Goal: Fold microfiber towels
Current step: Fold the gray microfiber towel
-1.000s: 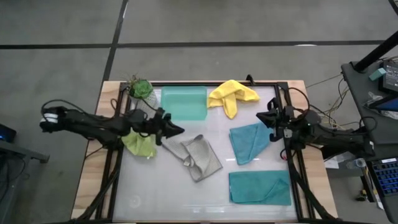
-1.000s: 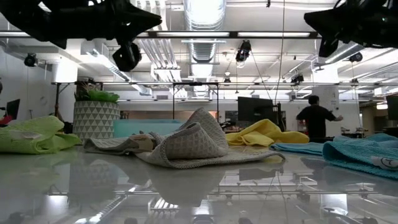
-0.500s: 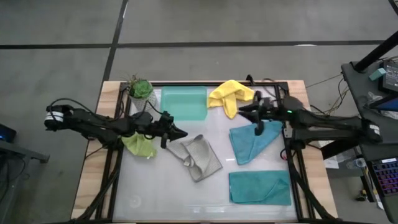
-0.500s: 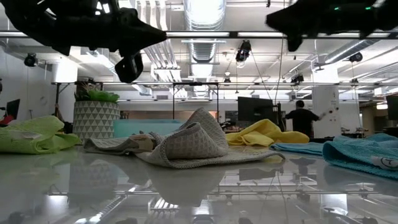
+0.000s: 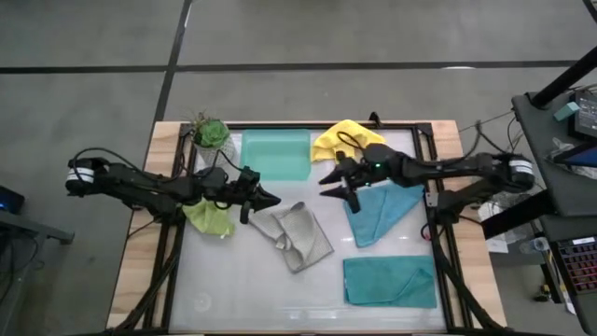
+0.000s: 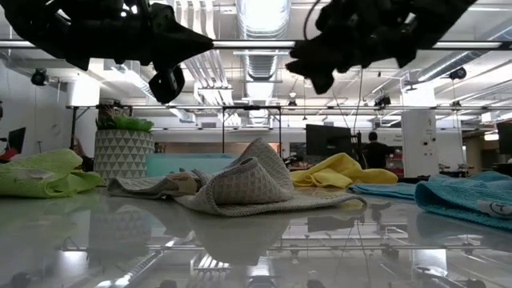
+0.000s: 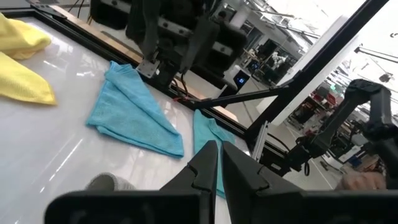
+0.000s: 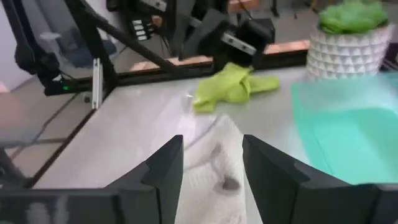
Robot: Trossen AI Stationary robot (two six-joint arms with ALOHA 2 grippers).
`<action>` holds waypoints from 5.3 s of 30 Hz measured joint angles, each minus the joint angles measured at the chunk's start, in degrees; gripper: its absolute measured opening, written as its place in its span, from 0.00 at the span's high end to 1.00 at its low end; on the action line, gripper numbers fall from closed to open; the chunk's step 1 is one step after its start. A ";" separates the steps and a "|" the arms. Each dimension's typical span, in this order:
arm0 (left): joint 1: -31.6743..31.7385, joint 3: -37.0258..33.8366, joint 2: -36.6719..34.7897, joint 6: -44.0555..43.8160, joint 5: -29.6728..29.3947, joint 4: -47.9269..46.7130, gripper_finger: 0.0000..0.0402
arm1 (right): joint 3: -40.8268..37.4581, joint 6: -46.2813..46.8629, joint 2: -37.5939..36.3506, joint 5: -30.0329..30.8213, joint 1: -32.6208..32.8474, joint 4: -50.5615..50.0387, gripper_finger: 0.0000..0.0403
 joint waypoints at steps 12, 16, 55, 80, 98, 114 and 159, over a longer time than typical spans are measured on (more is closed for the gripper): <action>0.09 0.04 0.00 -0.14 -0.45 0.47 0.98 | 13.48 -8.29 15.19 0.51 5.16 -15.56 0.67; 0.09 0.39 -0.11 -0.17 -0.45 0.74 0.98 | 19.97 -13.29 18.52 0.76 5.16 -25.49 0.67; 0.09 0.31 0.11 0.27 -5.47 0.43 0.98 | 31.73 -26.41 32.78 6.73 5.18 -39.89 0.97; -0.02 -0.04 0.11 16.21 -8.80 -0.17 0.50 | 24.14 -19.21 9.63 25.28 11.20 -39.78 0.98; -0.07 -0.61 18.71 12.72 -15.26 12.52 0.34 | 21.24 -16.25 9.62 26.33 11.67 -35.69 0.98; -3.05 0.76 24.64 9.29 -11.21 21.64 0.98 | 21.24 -11.44 9.62 24.25 11.77 -35.42 0.97; -25.24 0.77 6.67 -0.41 0.06 -18.23 1.00 | 21.17 6.22 28.04 22.27 14.89 -33.93 0.96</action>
